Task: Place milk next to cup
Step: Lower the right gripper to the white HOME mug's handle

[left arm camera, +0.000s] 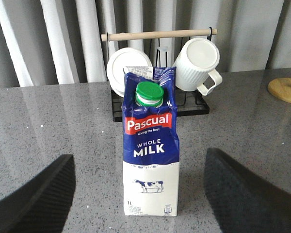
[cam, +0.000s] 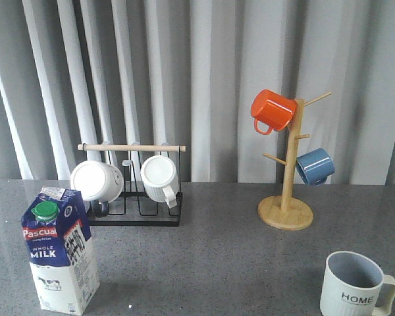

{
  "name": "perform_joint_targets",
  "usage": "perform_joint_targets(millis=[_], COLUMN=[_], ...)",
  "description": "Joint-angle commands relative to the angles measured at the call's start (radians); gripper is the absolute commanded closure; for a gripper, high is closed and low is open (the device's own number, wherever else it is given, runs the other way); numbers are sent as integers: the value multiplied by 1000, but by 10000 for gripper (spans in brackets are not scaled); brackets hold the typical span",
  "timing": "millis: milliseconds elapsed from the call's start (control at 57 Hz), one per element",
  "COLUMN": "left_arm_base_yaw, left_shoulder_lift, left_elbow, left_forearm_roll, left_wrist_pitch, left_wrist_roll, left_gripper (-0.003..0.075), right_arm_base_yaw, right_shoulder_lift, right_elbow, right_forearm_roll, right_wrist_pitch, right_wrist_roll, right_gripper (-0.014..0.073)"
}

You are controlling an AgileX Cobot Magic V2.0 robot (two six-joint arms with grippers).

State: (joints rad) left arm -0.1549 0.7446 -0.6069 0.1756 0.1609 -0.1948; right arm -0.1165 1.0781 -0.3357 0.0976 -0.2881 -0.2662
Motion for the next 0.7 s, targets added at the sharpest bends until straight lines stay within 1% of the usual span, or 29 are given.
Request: perform_joint_targets(millis=[0,175,316,439,684], left_arm_base_yaw=[-7,-7,-7,-7,-7], left_shoulder_lift=[-1,-1,-1,-1,-1], left_elbow=[-26,-26,-26,-26,-26], left_forearm_roll=[-5,-5,-3,-2,-2], left_wrist_pitch=[-91,-96,-98,-98,-98], left_wrist_roll=[-10,-10,-10,-9,-9], left_gripper=[197,197,197,197,197], right_arm_base_yaw=[-5,-5,-5,-5,-5], right_shoulder_lift=[29,87,145,199,286], right_elbow=[-23,-23,-23,-23,-23], right_forearm_roll=[-48,-98,-143,-142,-127], right_wrist_pitch=[-103,-159,-250,-324,-426], right_wrist_roll=[18,49,88,92,99], right_gripper=[0,0,0,0,0])
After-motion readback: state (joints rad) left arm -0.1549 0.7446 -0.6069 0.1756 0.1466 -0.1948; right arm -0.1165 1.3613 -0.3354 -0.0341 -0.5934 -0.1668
